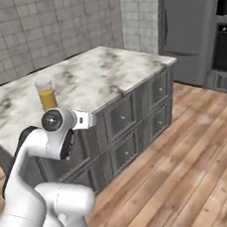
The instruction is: Place the pitcher and cup on the dining counter for serving.
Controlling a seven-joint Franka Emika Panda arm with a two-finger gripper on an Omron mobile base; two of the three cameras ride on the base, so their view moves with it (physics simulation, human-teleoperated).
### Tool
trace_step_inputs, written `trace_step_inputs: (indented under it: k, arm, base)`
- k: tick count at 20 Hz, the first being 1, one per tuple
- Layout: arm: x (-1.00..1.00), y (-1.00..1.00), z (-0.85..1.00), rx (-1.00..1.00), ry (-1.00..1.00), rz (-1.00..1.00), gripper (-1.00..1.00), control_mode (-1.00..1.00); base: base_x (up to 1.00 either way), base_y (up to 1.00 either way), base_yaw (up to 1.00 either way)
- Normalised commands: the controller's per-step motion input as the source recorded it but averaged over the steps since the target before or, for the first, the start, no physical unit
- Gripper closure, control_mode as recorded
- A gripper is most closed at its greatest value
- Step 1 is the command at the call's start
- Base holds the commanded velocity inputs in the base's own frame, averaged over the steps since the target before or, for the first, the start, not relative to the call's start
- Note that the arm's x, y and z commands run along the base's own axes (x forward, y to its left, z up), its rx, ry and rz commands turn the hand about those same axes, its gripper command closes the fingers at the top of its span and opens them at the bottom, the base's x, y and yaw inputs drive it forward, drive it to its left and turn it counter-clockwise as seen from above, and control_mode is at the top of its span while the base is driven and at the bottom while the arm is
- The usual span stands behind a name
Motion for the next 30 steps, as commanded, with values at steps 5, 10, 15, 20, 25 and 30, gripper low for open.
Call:
trace_step_inputs:
  k: [5, 10, 15, 20, 25, 30]
  arm:
    - [0.0, 0.0, 0.0, 0.0, 0.0, 0.0, 1.0, 1.0]
    - [0.0, 0.0, 0.0, 0.0, 0.0, 0.0, 1.0, 1.0]
    - [0.0, 0.0, 0.0, 0.0, 0.0, 0.0, 1.0, 1.0]
    - [0.0, 0.0, 0.0, 0.0, 0.0, 0.0, 1.0, 1.0]
    - [0.0, 0.0, 0.0, 0.0, 0.0, 0.0, 1.0, 1.0]
    - [0.0, 0.0, 0.0, 0.0, 0.0, 0.0, 1.0, 1.0]
  base:
    - [0.99, -0.66, 0.35]
    - [0.98, -0.82, 0.38]
    - [0.52, -0.67, 0.6]
    - [0.29, -0.58, 0.69]
    - [0.18, -0.44, 0.73]
    - [0.27, -0.61, 0.51]
